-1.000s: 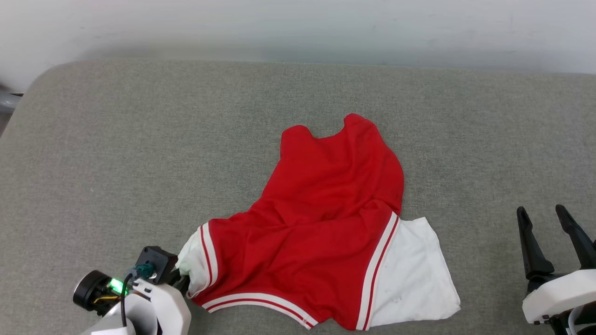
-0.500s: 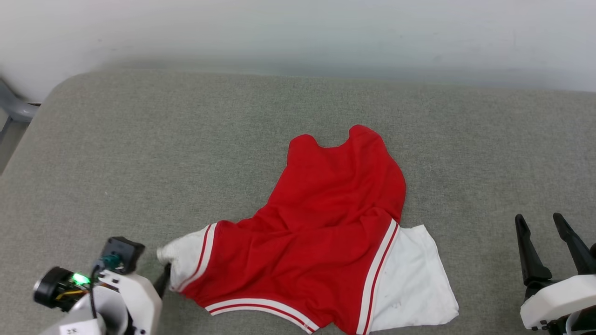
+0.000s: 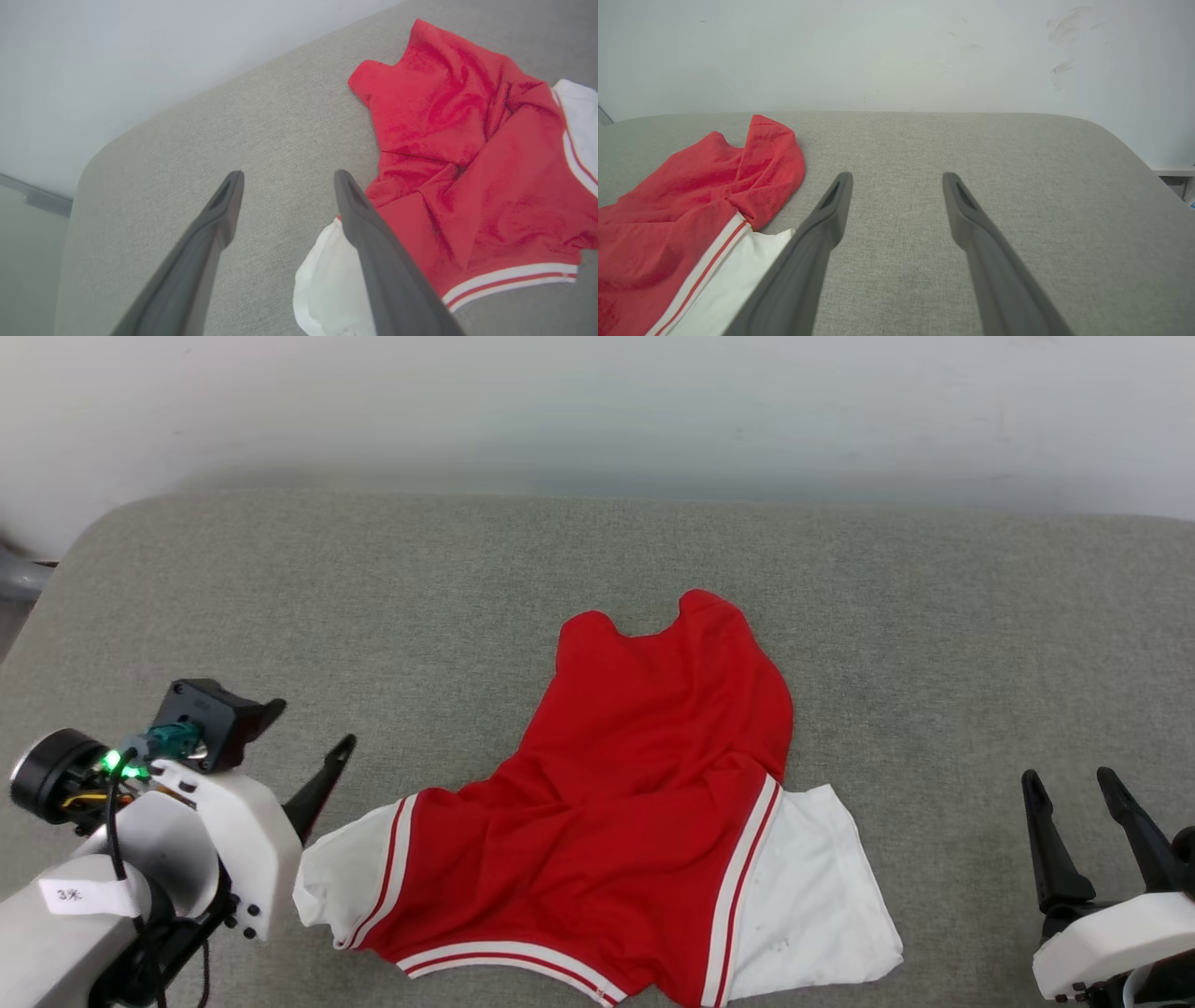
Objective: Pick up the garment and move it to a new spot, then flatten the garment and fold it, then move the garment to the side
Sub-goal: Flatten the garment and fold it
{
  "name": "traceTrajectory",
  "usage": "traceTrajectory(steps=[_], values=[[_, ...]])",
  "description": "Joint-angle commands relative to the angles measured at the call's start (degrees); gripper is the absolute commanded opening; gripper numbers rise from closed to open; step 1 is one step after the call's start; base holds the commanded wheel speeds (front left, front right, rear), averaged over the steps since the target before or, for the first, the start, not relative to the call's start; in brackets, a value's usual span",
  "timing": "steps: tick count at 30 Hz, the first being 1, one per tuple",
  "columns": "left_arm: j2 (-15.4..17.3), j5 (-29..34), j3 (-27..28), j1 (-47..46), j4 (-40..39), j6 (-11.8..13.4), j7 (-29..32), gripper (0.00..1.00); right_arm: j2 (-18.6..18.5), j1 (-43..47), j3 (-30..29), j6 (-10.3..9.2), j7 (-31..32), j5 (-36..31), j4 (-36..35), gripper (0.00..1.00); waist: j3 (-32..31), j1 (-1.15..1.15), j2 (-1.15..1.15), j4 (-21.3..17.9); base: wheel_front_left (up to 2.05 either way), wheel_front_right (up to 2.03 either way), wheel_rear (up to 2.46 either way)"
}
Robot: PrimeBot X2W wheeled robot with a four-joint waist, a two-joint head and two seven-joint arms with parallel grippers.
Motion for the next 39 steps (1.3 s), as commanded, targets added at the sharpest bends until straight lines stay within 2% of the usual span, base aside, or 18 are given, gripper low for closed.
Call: traceTrajectory(steps=[1,3,5,12,17,23,30,39], values=[[-0.26,-1.05,-0.67,-0.79,-1.64,-1.48,1.76,1.00,-0.01,-0.09,0.11,-0.05,-0.39,0.11,0.30,1.00,-0.20,0.00,0.00,-0.36,0.00,0.00,0.00],[-0.20,-1.39,-1.29,-1.05,-2.68,-2.44,3.18,1.00,-0.04,-0.01,0.15,-0.05,-0.44,0.14,0.43,1.00,-0.30,0.00,0.00,-0.52,0.00,0.00,0.00],[-0.53,-2.93,-4.73,-2.43,-6.89,-6.18,11.17,1.00,-0.04,0.09,0.47,-0.04,-0.64,0.18,0.85,1.00,-0.65,0.00,0.00,-1.14,0.00,0.00,0.00],[-1.95,-3.51,-9.19,-2.21,-8.98,-9.67,18.27,1.00,-0.32,-0.24,0.57,-0.05,-0.84,0.41,1.02,1.00,-0.37,0.00,0.00,-1.68,0.00,0.00,0.00],[-2.65,-1.74,-13.57,-1.31,-7.14,-11.91,22.56,1.00,-0.32,-0.76,0.57,-0.04,-1.06,0.42,0.95,1.00,0.47,0.00,0.00,-2.10,0.00,0.00,0.00],[-3.44,0.38,-16.37,-0.60,-2.91,-12.89,24.35,1.00,-0.14,-1.51,0.37,-0.05,-1.20,0.25,0.71,1.00,1.98,0.00,0.00,-2.49,0.00,0.00,0.00],[-4.82,2.64,-17.51,-0.89,4.21,-13.47,22.66,1.00,0.04,-2.62,0.61,-0.05,-1.27,-0.07,0.38,1.00,4.13,0.00,0.00,-3.17,0.00,0.00,0.00],[-8.86,3.26,-18.37,-0.88,11.30,-14.06,20.45,1.00,0.12,-3.30,0.50,-0.05,-1.29,-0.38,0.37,1.00,6.16,0.00,0.00,-3.31,0.00,0.00,0.00]])
